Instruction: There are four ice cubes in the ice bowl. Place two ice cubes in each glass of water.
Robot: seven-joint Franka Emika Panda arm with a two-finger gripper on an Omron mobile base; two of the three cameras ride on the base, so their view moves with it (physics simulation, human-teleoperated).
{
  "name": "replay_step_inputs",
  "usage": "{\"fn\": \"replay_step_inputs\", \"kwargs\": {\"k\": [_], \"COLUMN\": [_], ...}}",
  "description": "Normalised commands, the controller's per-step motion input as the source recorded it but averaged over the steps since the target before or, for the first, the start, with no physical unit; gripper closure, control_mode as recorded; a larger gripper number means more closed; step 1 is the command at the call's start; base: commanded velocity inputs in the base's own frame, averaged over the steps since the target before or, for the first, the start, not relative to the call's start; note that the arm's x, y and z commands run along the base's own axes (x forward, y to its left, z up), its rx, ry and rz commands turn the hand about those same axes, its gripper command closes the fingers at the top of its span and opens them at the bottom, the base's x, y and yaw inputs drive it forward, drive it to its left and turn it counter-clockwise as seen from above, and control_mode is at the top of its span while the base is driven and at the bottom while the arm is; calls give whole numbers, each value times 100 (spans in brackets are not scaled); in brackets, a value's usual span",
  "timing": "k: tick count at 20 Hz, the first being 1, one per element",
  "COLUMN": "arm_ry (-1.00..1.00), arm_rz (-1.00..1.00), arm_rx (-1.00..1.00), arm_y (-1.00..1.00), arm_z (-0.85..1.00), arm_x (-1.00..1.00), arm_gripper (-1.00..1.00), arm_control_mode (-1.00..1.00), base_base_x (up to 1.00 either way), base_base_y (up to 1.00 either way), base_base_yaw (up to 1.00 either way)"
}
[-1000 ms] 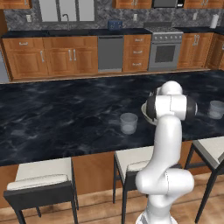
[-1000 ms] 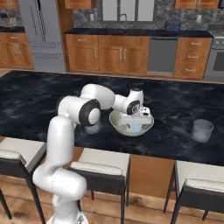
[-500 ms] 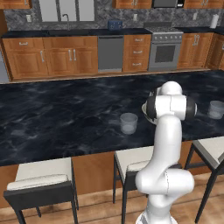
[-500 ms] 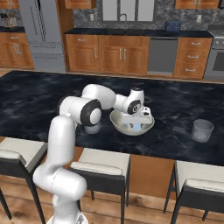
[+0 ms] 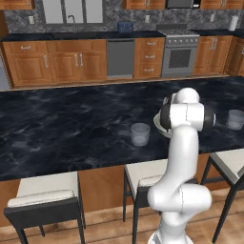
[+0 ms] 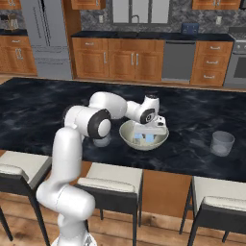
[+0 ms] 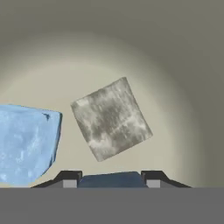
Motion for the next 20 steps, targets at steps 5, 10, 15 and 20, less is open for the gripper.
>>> {"fn": "replay_step_inputs", "kwargs": {"k": [5,10,15,20], "arm_ry": [0,0,0,0], "arm_rz": [-5,-8,-12,-9], "arm_rx": [2,0,0,0], "arm_y": [22,33,39,44], "arm_z": [48,54,36,26], "arm_x": [0,0,-5,-14], "arm_gripper": [100,100,100,100], "arm_control_mode": [-100,-100,-100,-100], "base_base_x": [0,0,0,0], "base_base_y": [0,0,0,0], "base_base_yaw": [0,0,0,0]}}
